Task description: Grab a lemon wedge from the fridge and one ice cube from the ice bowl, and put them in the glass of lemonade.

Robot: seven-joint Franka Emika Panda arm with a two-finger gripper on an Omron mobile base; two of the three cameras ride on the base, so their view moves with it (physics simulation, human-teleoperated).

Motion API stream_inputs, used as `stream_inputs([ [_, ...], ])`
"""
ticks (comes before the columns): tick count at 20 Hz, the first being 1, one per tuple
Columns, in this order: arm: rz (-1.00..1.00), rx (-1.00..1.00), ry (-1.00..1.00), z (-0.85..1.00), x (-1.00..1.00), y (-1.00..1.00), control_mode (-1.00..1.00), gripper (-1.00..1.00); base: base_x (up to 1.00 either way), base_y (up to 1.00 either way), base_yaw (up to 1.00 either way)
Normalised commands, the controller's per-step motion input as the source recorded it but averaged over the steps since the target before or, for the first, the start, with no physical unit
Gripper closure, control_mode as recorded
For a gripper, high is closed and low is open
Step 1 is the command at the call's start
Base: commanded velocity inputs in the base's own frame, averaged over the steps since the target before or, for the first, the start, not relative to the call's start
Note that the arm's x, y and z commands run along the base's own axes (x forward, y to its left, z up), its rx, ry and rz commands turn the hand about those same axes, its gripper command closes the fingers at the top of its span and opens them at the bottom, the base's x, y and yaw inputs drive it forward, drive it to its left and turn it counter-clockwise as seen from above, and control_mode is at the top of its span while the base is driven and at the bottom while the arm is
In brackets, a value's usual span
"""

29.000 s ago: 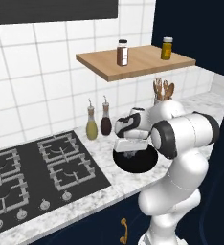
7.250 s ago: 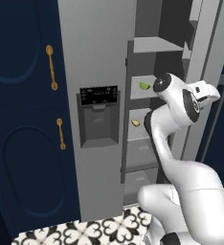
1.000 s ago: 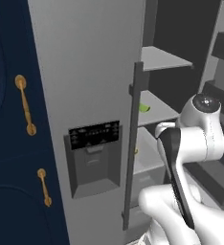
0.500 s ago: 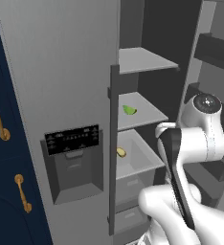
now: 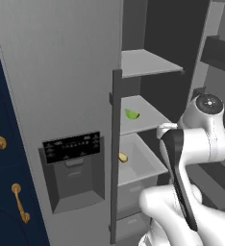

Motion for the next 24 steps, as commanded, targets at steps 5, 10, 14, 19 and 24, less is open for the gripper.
stream_inputs([
  [5, 0.0, 0.0, 0.0, 0.0, 0.08, 0.0, -1.0, -1.0, 0.29, 0.0, 0.0],
  [10, 0.08, 0.0, 0.0, 0.0, 0.61, 0.0, -1.0, -1.0, 0.0, 0.0, 0.0],
  [14, 0.14, 0.0, 0.0, 0.0, 0.81, 0.0, -1.0, -1.0, 0.0, 0.0, 0.0],
  [19, 0.17, 0.0, 0.03, -0.04, 1.0, 0.08, -1.0, -1.0, 0.0, 0.0, 0.0],
  [24, 0.21, 0.02, 0.05, -0.21, 1.0, 0.0, -1.0, -1.0, 0.0, 0.0, 0.0],
])
